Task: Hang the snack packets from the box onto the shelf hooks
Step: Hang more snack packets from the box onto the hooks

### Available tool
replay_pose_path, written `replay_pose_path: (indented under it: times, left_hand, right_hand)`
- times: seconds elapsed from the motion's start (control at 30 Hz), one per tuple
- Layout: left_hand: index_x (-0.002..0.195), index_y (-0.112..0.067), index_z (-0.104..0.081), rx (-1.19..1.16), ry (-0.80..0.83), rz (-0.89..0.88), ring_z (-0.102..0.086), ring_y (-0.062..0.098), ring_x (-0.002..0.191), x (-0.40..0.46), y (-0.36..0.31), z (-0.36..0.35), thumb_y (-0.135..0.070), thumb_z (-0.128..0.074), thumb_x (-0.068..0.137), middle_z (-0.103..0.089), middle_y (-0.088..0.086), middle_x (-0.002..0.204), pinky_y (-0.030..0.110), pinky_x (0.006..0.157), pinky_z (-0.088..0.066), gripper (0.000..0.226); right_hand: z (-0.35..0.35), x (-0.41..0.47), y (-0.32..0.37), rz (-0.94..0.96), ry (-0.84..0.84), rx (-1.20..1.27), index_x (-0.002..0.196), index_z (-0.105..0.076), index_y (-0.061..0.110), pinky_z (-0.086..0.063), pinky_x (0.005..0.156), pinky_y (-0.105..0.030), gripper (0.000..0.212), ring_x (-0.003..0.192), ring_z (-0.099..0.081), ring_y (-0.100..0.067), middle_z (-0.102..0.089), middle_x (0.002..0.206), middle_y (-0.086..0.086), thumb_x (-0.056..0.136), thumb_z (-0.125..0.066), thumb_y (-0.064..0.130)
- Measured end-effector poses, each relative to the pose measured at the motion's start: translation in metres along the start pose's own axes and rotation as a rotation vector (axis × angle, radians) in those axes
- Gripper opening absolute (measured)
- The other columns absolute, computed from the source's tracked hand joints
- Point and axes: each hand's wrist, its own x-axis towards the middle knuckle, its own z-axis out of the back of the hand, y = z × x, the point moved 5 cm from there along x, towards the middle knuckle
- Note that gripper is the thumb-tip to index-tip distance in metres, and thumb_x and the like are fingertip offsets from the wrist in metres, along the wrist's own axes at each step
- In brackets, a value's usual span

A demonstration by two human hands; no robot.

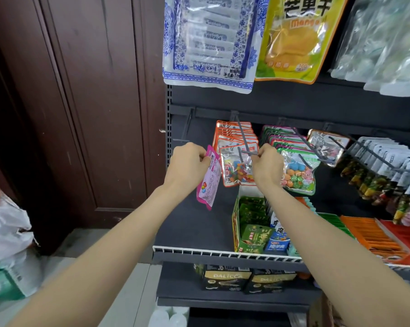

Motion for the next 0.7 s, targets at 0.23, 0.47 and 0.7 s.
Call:
replay_pose_path:
  times: [0.23,0.47,0.7]
  left_hand:
    - [0.082,0.009,-0.065,-0.289,0.103,0.152,-0.067,0.009,0.062,-0.012,-0.005,-0.017,-0.013,-0.057,0.093,-0.068,0.007,0.075,0.022,0.047,-0.055,0.026]
    - [0.082,0.010,-0.066,-0.543,0.103,0.330,-0.069,0.015,0.064,-0.024,-0.042,-0.061,-0.004,-0.061,0.088,-0.069,0.012,0.077,0.027,0.051,-0.058,0.016]
    - [0.066,-0.004,-0.058,-0.703,0.076,0.420,-0.069,0.023,0.061,-0.032,-0.086,-0.103,0.002,-0.057,0.089,-0.067,0.020,0.076,0.034,0.058,-0.060,0.024]
  right_hand:
    - [0.003,-0.026,-0.004,0.074,0.146,0.098,0.138,-0.033,0.008,-0.040,0.085,-0.027,0.052,0.116,-0.049,-0.024,-0.042,0.134,-0.013,0.093,-0.056,0.023]
    - [0.054,-0.089,-0.020,0.375,0.628,0.368,0.136,-0.037,0.037,-0.033,0.094,-0.007,0.063,0.121,-0.039,0.009,-0.042,0.133,0.020,0.081,-0.066,0.047]
    - [0.093,-0.076,-0.063,0.662,0.301,0.008,0.126,-0.059,0.009,-0.049,0.087,-0.024,0.039,0.096,-0.064,-0.017,-0.066,0.116,-0.005,0.086,-0.056,0.008]
